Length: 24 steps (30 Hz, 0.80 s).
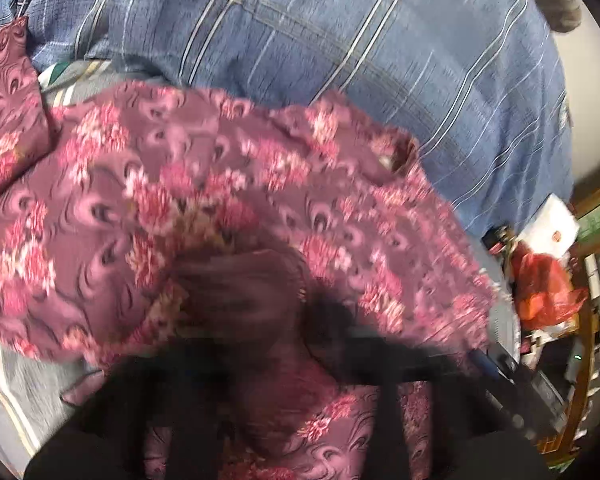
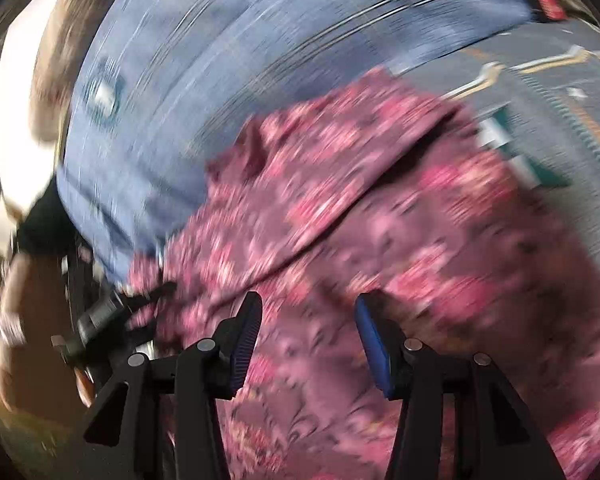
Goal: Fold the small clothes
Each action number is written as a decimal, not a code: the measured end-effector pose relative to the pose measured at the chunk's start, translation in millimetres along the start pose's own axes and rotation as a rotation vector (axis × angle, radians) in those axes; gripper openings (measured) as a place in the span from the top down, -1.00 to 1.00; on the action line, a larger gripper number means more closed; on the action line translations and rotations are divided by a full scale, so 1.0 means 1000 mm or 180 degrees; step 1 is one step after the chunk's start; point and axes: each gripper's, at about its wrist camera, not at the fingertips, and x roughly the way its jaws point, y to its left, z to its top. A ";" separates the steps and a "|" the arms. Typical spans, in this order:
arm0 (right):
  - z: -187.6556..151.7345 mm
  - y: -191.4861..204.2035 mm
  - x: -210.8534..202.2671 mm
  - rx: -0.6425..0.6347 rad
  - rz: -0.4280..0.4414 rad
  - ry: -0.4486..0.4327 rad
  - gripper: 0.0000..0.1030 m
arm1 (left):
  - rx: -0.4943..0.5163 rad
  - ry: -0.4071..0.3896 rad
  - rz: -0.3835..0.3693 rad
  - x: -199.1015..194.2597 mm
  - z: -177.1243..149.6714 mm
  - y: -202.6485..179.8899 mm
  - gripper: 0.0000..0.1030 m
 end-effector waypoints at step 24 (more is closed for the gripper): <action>0.035 -0.026 -0.006 0.0285 -0.0614 -0.0635 0.81 | -0.0333 -0.0439 0.0218 -0.045 0.027 0.042 0.73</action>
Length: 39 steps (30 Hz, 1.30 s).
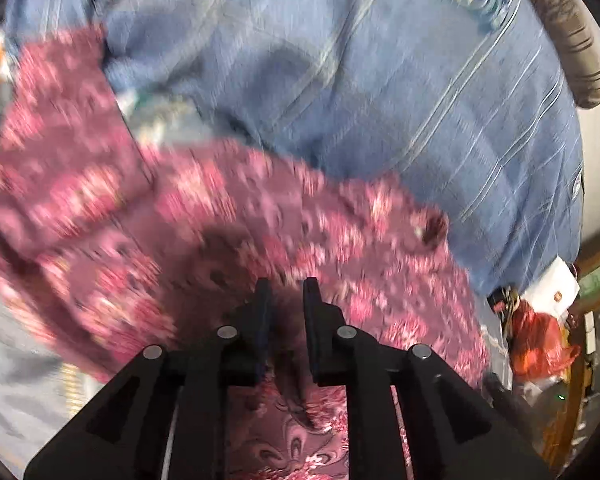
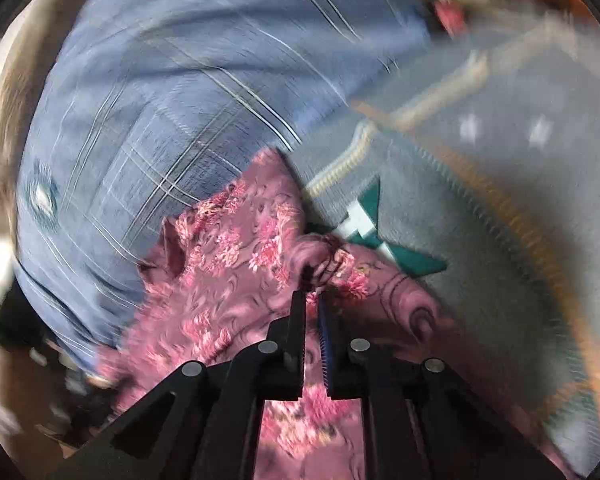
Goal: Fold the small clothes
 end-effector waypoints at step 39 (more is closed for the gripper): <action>-0.141 0.229 0.139 -0.1796 0.1156 0.0872 0.55 | -0.0656 0.0040 0.1264 0.008 0.141 0.202 0.02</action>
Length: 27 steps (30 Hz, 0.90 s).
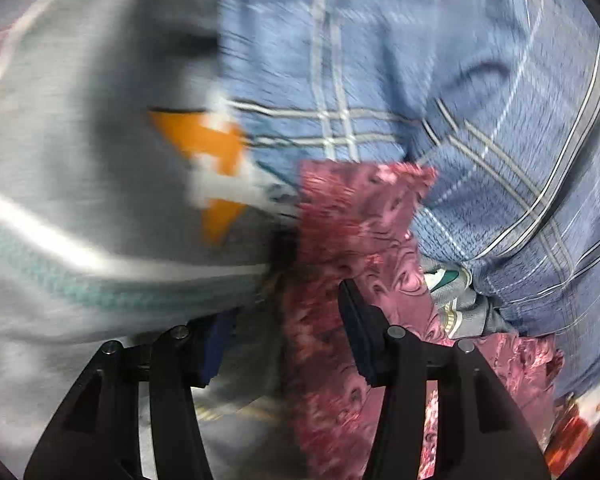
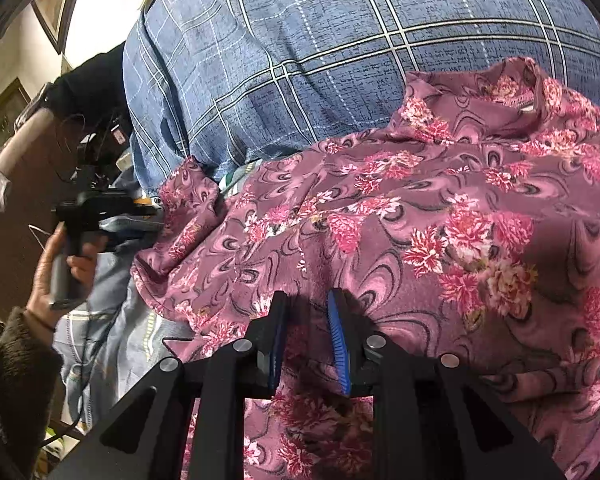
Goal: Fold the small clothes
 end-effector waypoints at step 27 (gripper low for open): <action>0.011 0.001 -0.036 -0.0034 -0.0422 -0.0031 0.30 | 0.0547 -0.0384 -0.0831 -0.105 -0.080 -0.123 0.94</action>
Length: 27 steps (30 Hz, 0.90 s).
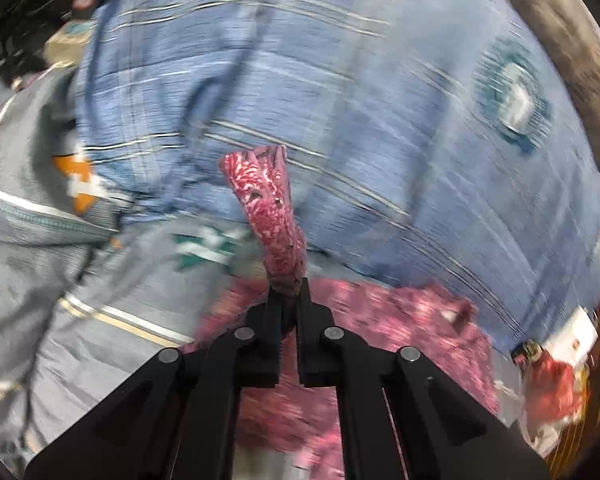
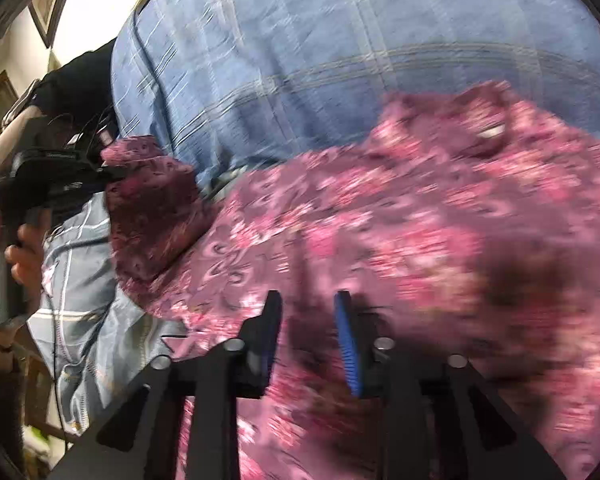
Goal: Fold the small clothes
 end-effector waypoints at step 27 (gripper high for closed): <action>-0.006 -0.096 -0.088 0.0585 -0.0306 -0.0340 -0.12 | 0.0124 0.0582 -0.0447 0.035 -0.160 -0.068 0.05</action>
